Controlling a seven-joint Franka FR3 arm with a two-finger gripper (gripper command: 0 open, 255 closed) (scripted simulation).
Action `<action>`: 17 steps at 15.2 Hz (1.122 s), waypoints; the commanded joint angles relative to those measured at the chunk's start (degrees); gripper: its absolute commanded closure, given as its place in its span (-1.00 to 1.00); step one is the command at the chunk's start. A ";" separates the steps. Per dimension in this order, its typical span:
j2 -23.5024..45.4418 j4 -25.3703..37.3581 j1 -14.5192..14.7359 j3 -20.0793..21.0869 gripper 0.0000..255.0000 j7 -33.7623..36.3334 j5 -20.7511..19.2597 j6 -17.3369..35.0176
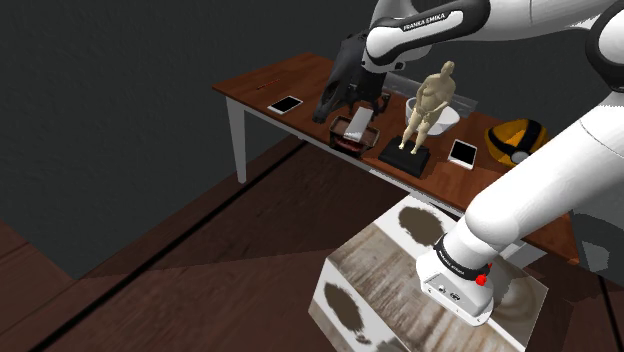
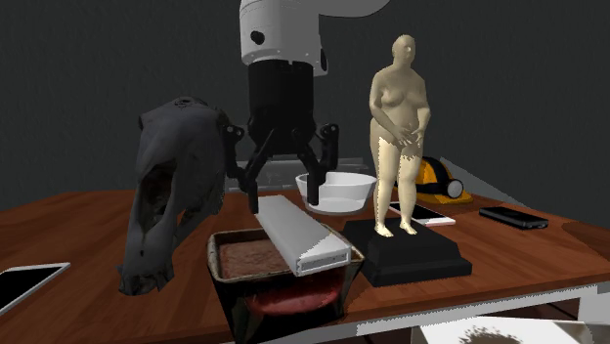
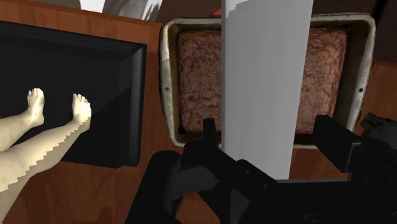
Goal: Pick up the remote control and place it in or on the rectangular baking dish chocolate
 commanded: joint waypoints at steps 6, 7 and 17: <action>-0.66 1.31 0.02 0.03 -1.00 0.00 0.01 -1.96; -1.22 2.70 0.04 0.06 -1.00 0.01 0.02 -3.91; -2.05 5.34 0.07 0.12 -1.00 0.00 0.04 -7.37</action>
